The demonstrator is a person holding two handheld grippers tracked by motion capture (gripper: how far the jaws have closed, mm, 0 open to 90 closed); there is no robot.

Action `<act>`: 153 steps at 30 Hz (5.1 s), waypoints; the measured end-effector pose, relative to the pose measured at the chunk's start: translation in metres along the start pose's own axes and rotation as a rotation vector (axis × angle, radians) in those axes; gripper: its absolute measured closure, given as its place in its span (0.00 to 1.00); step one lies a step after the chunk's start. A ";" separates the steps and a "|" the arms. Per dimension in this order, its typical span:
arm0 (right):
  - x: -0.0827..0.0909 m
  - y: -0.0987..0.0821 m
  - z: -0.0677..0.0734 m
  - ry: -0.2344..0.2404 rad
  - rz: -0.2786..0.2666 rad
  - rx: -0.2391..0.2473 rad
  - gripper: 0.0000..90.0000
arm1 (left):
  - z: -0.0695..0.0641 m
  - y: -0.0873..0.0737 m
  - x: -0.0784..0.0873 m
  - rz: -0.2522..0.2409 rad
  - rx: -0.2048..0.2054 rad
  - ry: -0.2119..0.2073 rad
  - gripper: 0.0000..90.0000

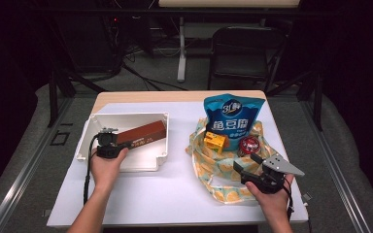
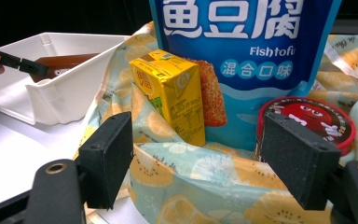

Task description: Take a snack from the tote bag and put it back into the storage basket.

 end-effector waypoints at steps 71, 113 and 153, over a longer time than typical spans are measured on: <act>-0.018 0.039 -0.040 -0.094 -0.046 -0.007 0.50 | -0.062 -0.010 0.034 -0.171 -0.129 -0.220 0.56; -0.098 0.083 -0.043 0.045 0.045 0.041 0.95 | -0.054 -0.031 0.042 -0.155 -0.115 -0.255 0.59; -0.037 0.183 -0.010 0.058 -0.118 0.070 1.00 | -0.068 -0.003 0.059 -0.221 -0.144 -0.277 0.59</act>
Point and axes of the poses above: each handheld gripper's, and its own axes: x roughly backward along the jaws, y roughly out of its top, z roughly to its left, the point moved 7 cm from there along -x, roughly forward along the jaws, and after that the axes turned 4 degrees about -y, right-handed, at the moved point
